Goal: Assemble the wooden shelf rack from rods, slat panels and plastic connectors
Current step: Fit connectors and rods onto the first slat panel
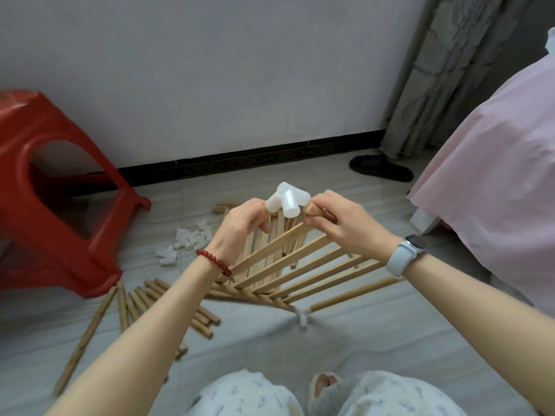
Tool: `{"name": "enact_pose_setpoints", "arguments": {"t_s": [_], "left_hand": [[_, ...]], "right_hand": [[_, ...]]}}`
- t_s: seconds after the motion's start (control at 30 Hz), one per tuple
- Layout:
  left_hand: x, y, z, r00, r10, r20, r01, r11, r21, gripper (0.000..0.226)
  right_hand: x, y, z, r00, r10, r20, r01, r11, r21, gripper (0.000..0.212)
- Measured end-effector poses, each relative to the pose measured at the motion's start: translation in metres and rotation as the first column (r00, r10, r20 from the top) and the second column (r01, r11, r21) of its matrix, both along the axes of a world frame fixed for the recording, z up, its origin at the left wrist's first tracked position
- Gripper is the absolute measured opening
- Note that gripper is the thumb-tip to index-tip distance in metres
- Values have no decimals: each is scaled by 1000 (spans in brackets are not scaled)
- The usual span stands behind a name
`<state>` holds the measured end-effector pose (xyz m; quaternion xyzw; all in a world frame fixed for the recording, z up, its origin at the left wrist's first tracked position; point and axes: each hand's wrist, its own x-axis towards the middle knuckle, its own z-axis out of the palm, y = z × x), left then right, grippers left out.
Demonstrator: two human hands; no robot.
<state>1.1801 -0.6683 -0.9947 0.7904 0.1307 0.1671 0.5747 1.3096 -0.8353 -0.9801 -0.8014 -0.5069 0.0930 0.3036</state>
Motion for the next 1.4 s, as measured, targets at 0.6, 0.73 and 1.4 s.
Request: {"name": "enact_pose_setpoints", "arguments": {"t_s": [0.6, 0.73, 1.4], "left_hand": [[-20, 1, -61, 748, 334, -573, -419, 908, -18, 26], [-27, -1, -73, 756, 384, -530, -477, 878, -44, 28], [-26, -18, -78, 815, 252, -522, -238, 967, 94, 32]], "right_hand": [[-69, 52, -58, 976, 195, 93, -121, 851, -511, 27], [-68, 47, -61, 941, 287, 180, -154, 836, -527, 28], [-57, 31, -75, 915, 316, 252, -179, 875, -450, 35]]}}
